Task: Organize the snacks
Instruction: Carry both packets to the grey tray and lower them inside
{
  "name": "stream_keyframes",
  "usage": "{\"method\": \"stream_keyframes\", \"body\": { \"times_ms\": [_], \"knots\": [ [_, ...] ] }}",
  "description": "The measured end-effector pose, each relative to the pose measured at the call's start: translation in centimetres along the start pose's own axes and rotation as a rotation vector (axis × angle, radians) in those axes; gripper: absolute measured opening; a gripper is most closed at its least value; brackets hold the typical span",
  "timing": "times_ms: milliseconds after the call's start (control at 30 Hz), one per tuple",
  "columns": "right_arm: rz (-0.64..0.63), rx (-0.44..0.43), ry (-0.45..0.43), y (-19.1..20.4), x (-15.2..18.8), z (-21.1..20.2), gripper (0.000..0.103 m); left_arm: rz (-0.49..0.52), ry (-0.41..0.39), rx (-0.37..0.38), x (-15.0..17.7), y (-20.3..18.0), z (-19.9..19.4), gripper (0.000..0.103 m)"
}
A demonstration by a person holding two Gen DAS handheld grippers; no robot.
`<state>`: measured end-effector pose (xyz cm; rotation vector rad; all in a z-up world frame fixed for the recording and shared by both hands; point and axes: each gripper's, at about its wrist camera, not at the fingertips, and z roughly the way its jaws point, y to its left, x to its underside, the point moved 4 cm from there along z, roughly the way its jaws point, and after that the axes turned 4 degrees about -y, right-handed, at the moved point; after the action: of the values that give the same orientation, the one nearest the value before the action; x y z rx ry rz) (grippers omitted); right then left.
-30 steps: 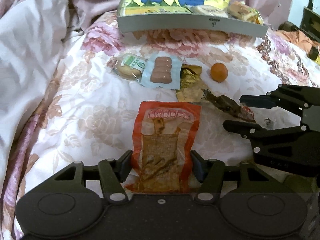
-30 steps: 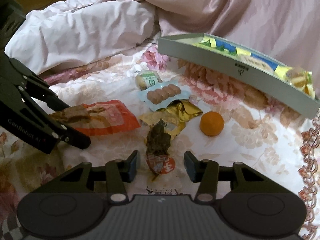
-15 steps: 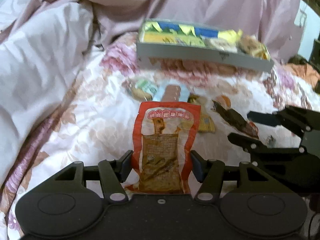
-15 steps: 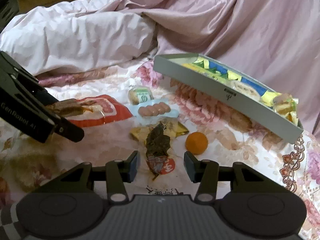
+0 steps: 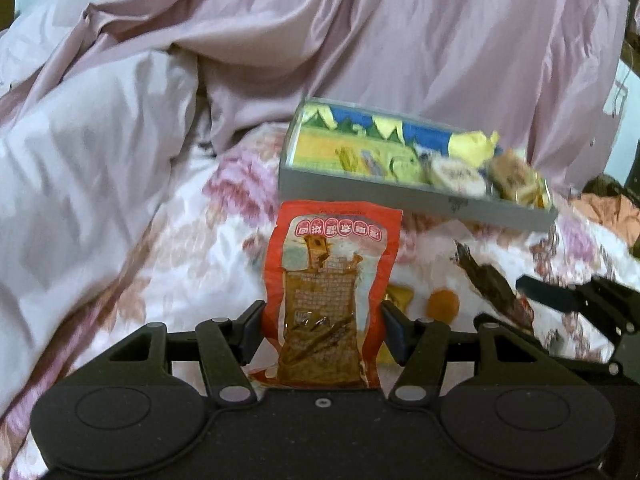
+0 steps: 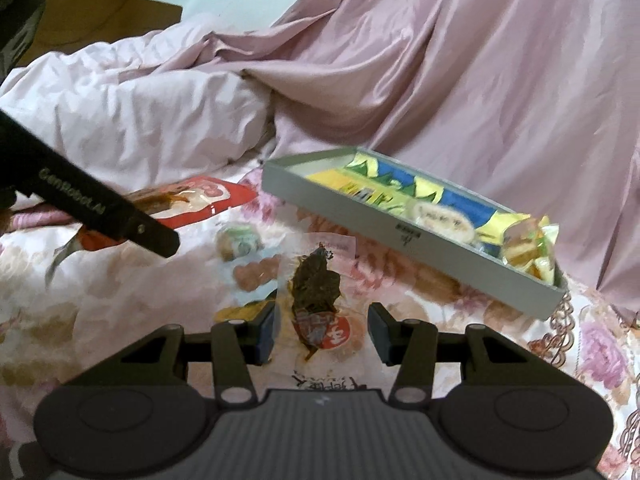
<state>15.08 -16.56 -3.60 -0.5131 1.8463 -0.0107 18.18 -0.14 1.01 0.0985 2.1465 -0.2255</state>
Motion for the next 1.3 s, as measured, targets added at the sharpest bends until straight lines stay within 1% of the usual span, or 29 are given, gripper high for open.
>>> {"method": "stream_keyframes", "body": {
  "times_ms": [367, 567, 800, 1067, 1300],
  "knots": [
    [0.033, 0.064, -0.1, -3.9, -3.4, 1.3, 0.053, -0.028, -0.09, 0.006, -5.8, -1.9, 3.1, 0.062],
    [0.033, 0.092, -0.136, -6.1, -5.1, 3.2, 0.053, -0.047, -0.122, 0.005, -8.8, -2.7, 5.4, 0.062],
    [0.036, 0.102, -0.159, -8.4, -6.7, 5.7, 0.053, -0.081, -0.144, -0.005, -11.7, -3.6, 8.8, 0.062],
    [0.04, 0.113, -0.18, -10.1, -8.1, 8.6, 0.053, -0.103, -0.14, -0.013, -13.3, -4.2, 12.3, 0.062],
    [0.079, 0.127, -0.15, -11.2, -7.8, 10.5, 0.053, -0.104, -0.124, -0.02, -13.6, -4.4, 15.2, 0.063]
  ]
}}
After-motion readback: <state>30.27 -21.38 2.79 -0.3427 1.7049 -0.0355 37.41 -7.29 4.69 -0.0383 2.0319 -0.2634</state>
